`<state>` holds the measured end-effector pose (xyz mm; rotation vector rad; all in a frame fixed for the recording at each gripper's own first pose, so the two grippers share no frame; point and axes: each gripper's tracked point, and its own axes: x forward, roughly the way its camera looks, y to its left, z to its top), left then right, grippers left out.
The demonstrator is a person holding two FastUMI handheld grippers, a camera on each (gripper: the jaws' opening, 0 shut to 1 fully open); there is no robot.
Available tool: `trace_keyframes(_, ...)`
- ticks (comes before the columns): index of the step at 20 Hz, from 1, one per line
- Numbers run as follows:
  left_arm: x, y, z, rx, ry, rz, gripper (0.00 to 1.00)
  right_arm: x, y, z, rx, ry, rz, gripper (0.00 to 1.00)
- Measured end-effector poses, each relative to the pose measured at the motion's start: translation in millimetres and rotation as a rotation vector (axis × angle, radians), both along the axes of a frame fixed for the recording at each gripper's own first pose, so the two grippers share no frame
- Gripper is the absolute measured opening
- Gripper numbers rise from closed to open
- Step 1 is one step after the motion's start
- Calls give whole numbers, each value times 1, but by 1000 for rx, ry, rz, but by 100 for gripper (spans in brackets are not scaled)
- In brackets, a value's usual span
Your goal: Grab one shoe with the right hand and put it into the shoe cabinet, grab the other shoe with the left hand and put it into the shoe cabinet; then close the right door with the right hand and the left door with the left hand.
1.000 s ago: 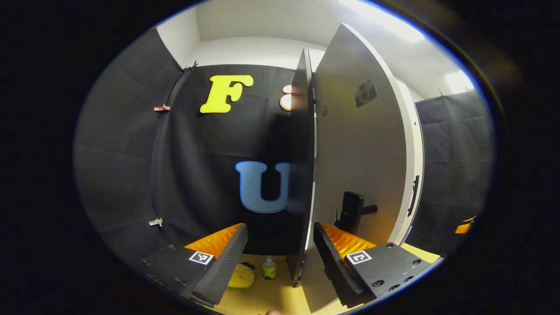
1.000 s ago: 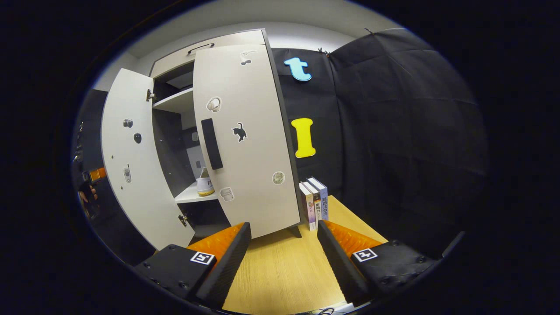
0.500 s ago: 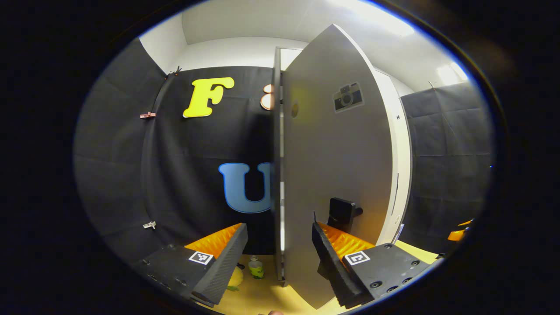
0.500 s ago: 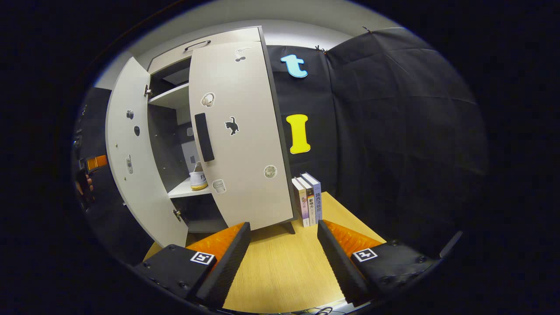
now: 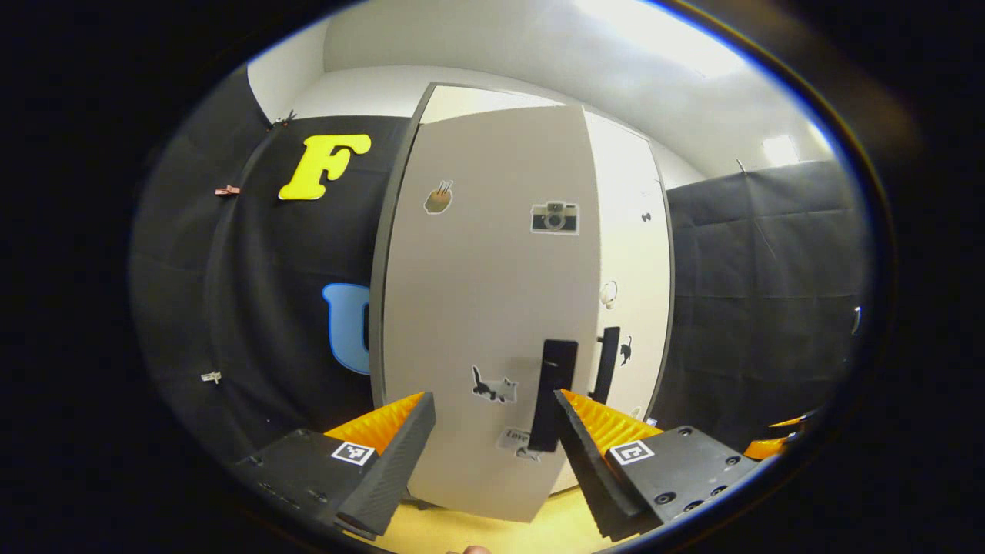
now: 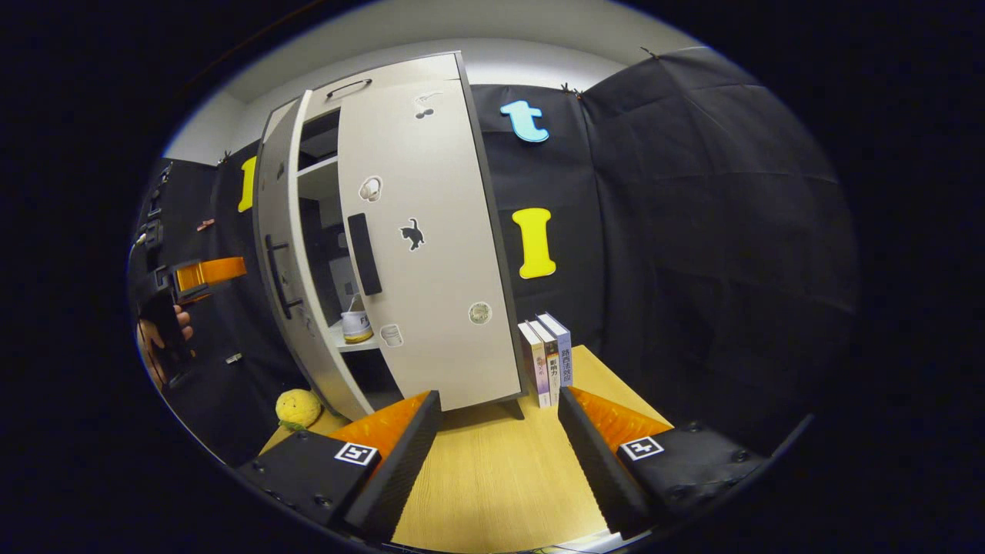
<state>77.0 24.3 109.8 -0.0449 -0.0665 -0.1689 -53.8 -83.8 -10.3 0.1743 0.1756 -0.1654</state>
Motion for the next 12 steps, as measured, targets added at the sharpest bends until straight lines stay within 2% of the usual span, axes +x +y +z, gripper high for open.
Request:
trace_keyframes(6,-75,-15,-45,33,31,186,95,11,-7,19,-29,-49,124,98)
trace_keyframes(10,-113,-27,-63,-29,51,231,95,18,-2,25,-41,-98,202,98)
trace_keyframes(12,-129,-26,-63,-61,40,254,95,20,-3,29,-57,-125,212,98)
